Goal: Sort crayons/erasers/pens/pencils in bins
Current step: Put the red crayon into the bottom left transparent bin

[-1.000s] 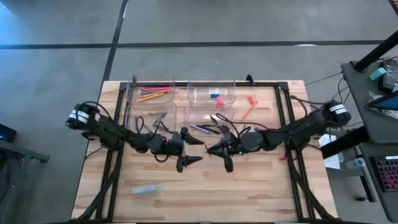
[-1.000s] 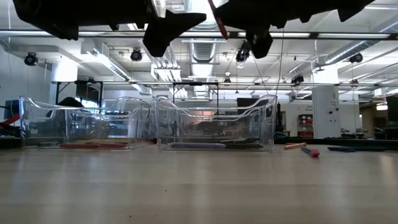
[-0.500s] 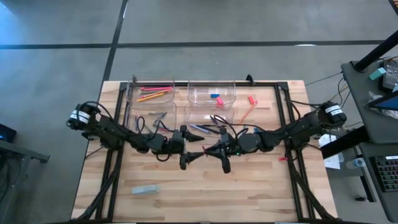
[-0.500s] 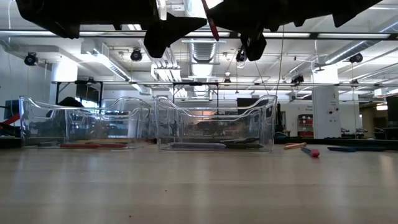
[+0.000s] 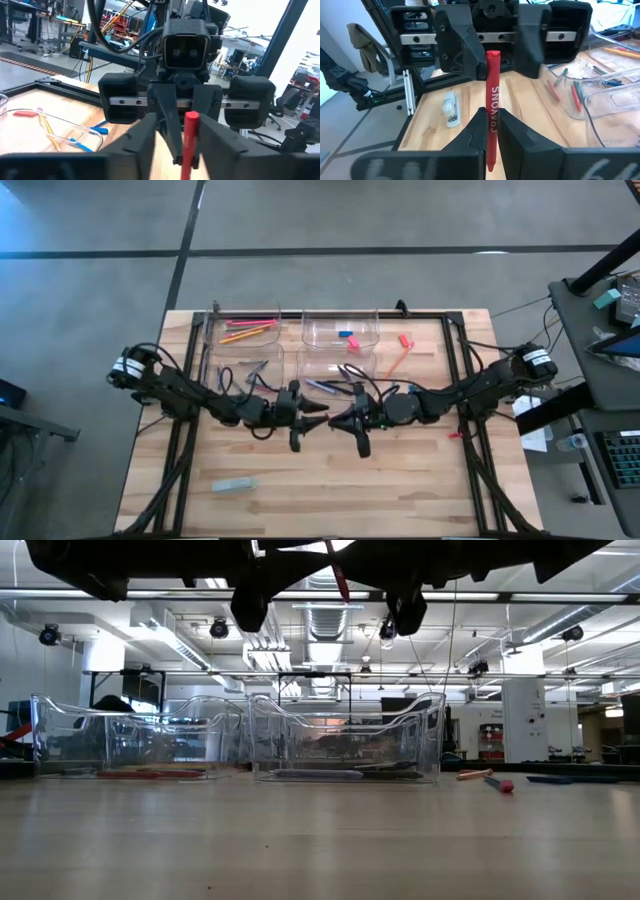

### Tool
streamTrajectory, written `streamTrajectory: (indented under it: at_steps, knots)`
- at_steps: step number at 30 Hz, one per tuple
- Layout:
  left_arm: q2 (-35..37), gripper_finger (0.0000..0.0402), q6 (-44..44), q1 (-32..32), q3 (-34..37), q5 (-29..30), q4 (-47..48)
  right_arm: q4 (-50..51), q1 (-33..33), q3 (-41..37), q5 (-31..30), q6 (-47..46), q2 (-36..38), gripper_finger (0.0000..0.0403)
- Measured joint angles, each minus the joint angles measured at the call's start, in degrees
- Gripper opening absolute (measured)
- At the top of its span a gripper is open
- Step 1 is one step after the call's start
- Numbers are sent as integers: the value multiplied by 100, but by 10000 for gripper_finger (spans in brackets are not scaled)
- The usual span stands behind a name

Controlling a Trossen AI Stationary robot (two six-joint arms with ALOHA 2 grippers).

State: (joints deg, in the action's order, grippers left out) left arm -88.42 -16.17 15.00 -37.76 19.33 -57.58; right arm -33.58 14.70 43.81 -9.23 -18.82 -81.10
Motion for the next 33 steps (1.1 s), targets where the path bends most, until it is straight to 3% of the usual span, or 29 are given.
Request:
streamTrajectory:
  at_steps: [6, 8, 16, 24, 28, 33]
  knots:
    - [3, 26, 182, 9, 7, -49, -9, 28, -13, 0, -28, -3, 0, 20]
    - [4, 11, 180, 7, 11, -83, -14, 31, -17, 0, -29, 12, 0, 22]
    - [4, 17, 225, 4, 17, -92, -12, 31, -8, 0, 15, 329, 1, 75]
    - [58, 11, 397, -4, 92, -66, 59, 24, -5, 0, 55, 234, 9, 202]
    - [533, 11, 626, -4, 206, -56, 558, 65, 7, 0, 73, 233, 55, 253]
    - [1759, 10, 766, -2, 489, 281, 1970, 444, 9, 4, 72, 158, 181, 285]
